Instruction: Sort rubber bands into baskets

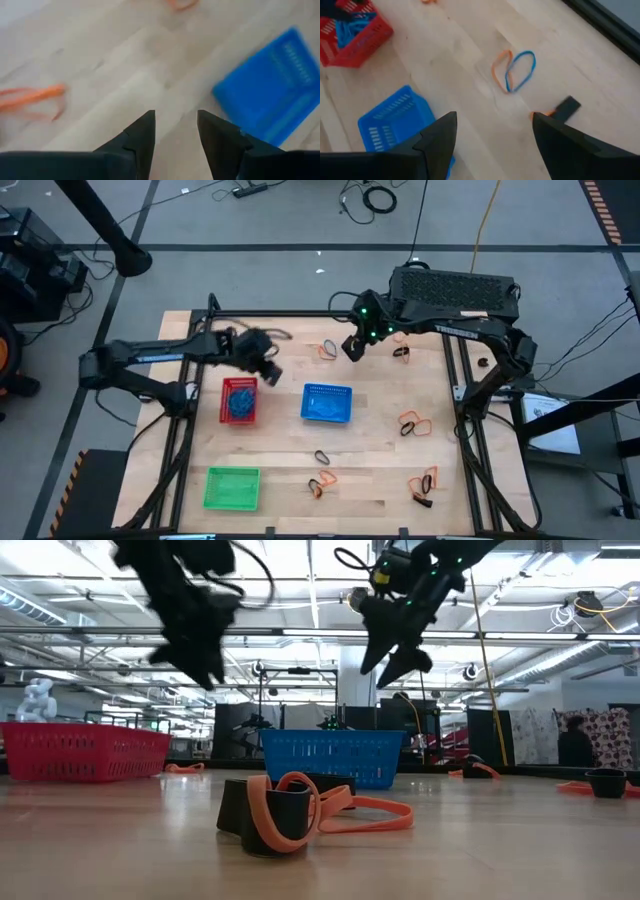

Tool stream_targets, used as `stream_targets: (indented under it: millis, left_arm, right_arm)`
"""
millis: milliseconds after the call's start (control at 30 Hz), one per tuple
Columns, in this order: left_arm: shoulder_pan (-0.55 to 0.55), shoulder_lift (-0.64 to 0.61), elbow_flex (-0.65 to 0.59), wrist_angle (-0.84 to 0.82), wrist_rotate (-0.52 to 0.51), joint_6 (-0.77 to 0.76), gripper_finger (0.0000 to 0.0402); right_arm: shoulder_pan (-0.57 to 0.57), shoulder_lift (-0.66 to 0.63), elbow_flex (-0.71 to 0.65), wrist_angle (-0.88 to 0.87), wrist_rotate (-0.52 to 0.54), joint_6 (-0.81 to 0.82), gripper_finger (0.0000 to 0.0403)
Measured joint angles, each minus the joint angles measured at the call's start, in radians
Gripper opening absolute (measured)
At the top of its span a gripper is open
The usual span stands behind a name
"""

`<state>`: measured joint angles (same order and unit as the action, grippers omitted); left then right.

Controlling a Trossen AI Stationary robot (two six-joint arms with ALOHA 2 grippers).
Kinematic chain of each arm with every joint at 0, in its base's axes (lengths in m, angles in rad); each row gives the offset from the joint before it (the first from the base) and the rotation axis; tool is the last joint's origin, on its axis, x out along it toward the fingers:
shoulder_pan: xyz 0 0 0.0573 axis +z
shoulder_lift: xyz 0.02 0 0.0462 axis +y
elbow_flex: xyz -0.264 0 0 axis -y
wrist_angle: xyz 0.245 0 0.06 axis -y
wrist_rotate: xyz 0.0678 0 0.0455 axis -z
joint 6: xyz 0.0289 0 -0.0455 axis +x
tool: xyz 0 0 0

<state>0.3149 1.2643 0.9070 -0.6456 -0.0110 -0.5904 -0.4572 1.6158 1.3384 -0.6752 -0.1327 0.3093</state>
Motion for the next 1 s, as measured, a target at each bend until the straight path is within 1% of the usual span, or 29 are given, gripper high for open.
stream_targets:
  millis: [100, 133, 167, 267, 467, 633, 867, 933, 1000]
  left_arm:
    - [0.098, 0.116, 0.002, 0.155, 0.121, 0.031, 0.0154]
    - [0.122, 0.162, 0.014, 0.18, 0.153, 0.047, 0.0154]
    - [0.142, 0.213, 0.036, 0.192, 0.175, 0.072, 0.0154]
    - [0.186, 0.368, 0.151, 0.183, 0.186, 0.169, 0.0154]
    - [0.226, 0.633, 0.443, 0.178, 0.187, 0.311, 0.0154]
    - [0.23, 0.809, 0.66, 0.062, 0.183, 0.339, 0.0154]
    - [0.211, 0.991, 0.862, -0.075, 0.126, 0.337, 0.0154]
    - [0.205, 1.021, 0.918, -0.128, 0.084, 0.349, 0.0153]
    - [0.2, 1.035, 0.968, -0.142, 0.059, 0.365, 0.0153]
  right_arm:
    - [0.0, -0.017, 0.0, -0.048, 0.002, -0.004, 0.0251]
    - [0.0, -0.019, 0.0, -0.062, 0.002, -0.004, 0.0251]
    - [0.001, -0.021, 0.0, -0.077, 0.003, -0.004, 0.0251]
    - [0.001, -0.023, 0.0, -0.118, 0.002, 0.006, 0.0251]
    - [0.012, -0.023, -0.016, -0.178, 0.002, 0.018, 0.0251]
    - [0.037, -0.024, -0.038, -0.184, 0.002, 0.03, 0.0251]
    - [0.064, -0.023, -0.079, -0.151, 0.003, 0.068, 0.0251]
    - [0.069, -0.023, -0.09, -0.132, 0.004, 0.072, 0.0251]
    - [0.073, -0.023, -0.093, -0.128, 0.004, 0.079, 0.0251]
